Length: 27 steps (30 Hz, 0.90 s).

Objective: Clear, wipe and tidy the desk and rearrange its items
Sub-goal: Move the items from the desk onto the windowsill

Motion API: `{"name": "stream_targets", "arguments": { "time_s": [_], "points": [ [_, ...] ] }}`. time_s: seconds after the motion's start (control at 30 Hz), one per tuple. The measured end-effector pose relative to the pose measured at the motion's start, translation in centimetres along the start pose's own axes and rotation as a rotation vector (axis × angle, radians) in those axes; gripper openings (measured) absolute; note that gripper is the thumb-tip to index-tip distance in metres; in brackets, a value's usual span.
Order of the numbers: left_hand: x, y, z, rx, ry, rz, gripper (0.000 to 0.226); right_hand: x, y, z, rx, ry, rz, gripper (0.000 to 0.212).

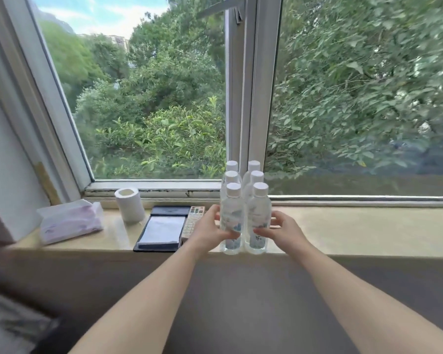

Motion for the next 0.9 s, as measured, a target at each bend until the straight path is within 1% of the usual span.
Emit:
{"name": "stream_targets", "arguments": {
  "time_s": [0.1, 0.2, 0.43, 0.53, 0.63, 0.7, 0.77, 0.83, 0.9],
  "points": [
    [-0.6, -0.7, -0.1, 0.005, 0.008, 0.004, 0.065, 0.4, -0.6, 0.1, 0.004, 0.014, -0.026, 0.043],
    [-0.9, -1.0, -0.4, 0.012, 0.008, -0.004, 0.063, 0.5, -0.8, 0.2, 0.015, 0.019, -0.034, 0.045],
    [-0.8, -0.9, -0.2, 0.039, -0.027, 0.018, 0.061, 0.3, -0.7, 0.2, 0.040, 0.030, -0.010, 0.039],
    [-1.0, -0.7, -0.1, 0.053, -0.038, 0.034, 0.063, 0.3, -0.4, 0.1, 0.025, 0.059, -0.013, 0.043],
    [-1.1, -0.5, 0.2, 0.062, -0.071, 0.005, 0.069, 0.4, -0.2, -0.3, 0.010, 0.086, -0.032, 0.047],
    [-1.0, -0.4, 0.4, 0.072, -0.100, -0.011, 0.070, 0.6, 0.1, -0.8, 0.007, 0.095, -0.032, 0.042],
    [-0.9, -0.1, 0.5, 0.079, -0.126, -0.012, 0.069, 0.8, 0.5, -1.1, 0.013, 0.113, -0.045, 0.033],
    [-0.6, 0.1, 0.5, 0.077, -0.170, -0.009, 0.067, 0.8, 1.0, -1.4, 0.002, 0.133, -0.079, 0.025],
    [-0.4, 0.6, 0.3, 0.085, -0.237, -0.022, 0.068, 0.7, 1.6, -1.5, -0.029, 0.168, -0.114, 0.022]
  ]
}}
Point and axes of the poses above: each hand's wrist, its own y-axis away from the middle knuckle, its own x-axis out of the back of the hand, z = x × y, the point moved 4 cm from there along -y, towards the middle knuckle, and after that the axes turned 7 degrees about z, right-handed, at the moved point
